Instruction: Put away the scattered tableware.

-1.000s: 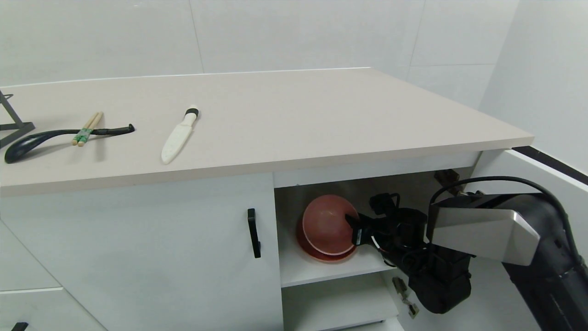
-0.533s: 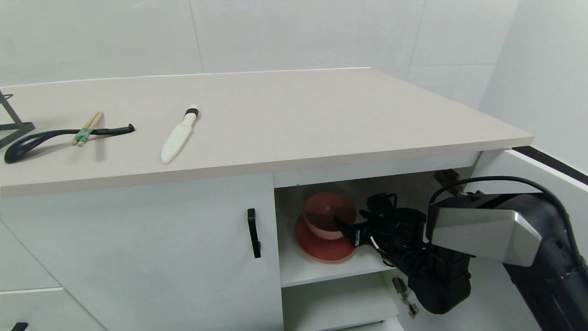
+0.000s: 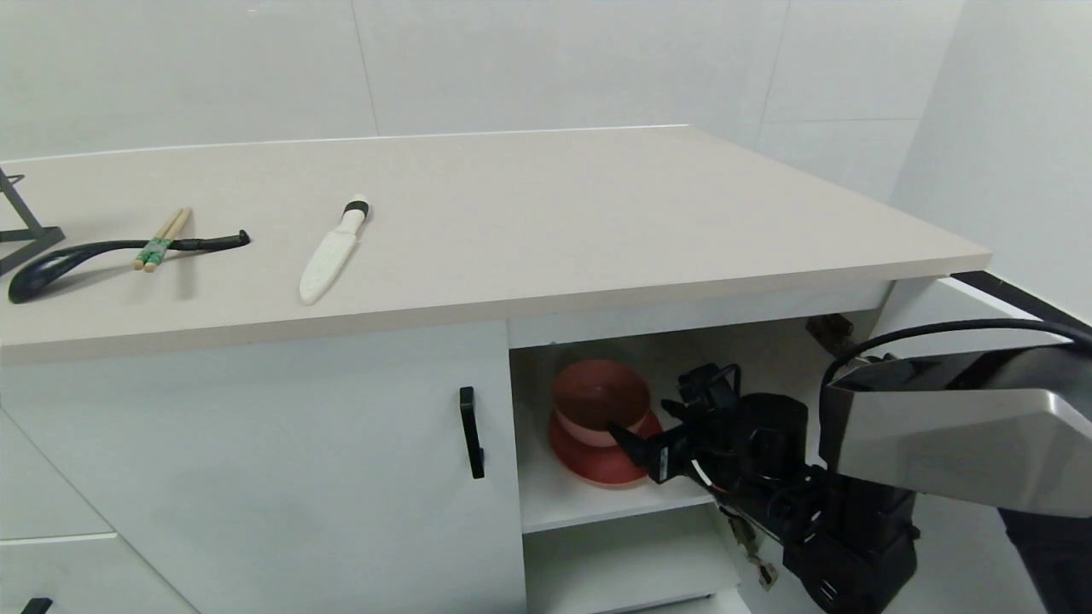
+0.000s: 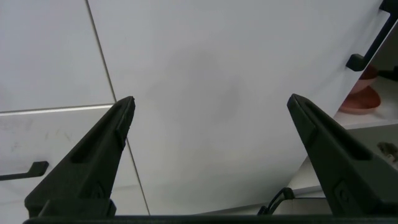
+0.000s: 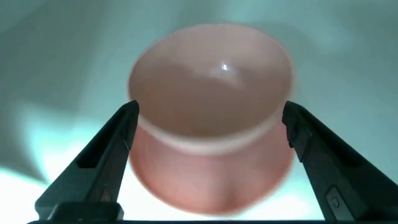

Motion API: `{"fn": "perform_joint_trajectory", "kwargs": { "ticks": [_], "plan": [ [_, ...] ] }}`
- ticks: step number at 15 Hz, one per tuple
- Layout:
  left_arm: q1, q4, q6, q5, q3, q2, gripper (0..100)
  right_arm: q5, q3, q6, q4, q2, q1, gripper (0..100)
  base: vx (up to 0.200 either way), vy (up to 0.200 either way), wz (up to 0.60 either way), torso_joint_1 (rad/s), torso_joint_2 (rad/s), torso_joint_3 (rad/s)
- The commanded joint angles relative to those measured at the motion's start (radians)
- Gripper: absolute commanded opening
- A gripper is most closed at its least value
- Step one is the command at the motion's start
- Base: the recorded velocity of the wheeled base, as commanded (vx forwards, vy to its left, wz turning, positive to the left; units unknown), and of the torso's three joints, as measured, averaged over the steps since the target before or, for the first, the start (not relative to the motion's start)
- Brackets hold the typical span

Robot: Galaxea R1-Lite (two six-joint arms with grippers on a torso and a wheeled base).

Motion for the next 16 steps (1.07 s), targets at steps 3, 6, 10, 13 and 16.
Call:
{"fn": "perform_joint_trajectory", "kwargs": {
  "ticks": [3, 6, 10, 13, 16],
  "plan": [
    [0.000, -0.001, 0.002, -0.001, 0.000, 0.000, 100, -0.003, 0.283, 0.000, -0.001, -0.208, 0.073, 100, 0.000, 0.000, 0.00, 0.000, 0.00, 0.000],
    [0.000, -0.001, 0.002, -0.001, 0.000, 0.000, 100, -0.006, 0.415, -0.002, -0.001, -0.313, 0.129, 100, 0.000, 0.000, 0.00, 0.000, 0.00, 0.000],
    [0.000, -0.001, 0.005, 0.002, 0.000, 0.000, 100, -0.034, 0.516, -0.002, -0.001, -0.438, 0.160, 100, 0.000, 0.000, 0.00, 0.000, 0.00, 0.000],
    [0.000, 0.001, 0.024, 0.001, 0.000, 0.000, 100, -0.078, 0.561, 0.000, -0.001, -0.630, 0.160, 100, 0.000, 0.000, 0.00, 0.000, 0.00, 0.000],
    [0.000, 0.001, 0.028, -0.001, 0.000, 0.000, 100, -0.078, 0.561, 0.000, -0.001, -0.716, 0.138, 100, 0.000, 0.000, 0.00, 0.000, 0.00, 0.000]
  ]
}}
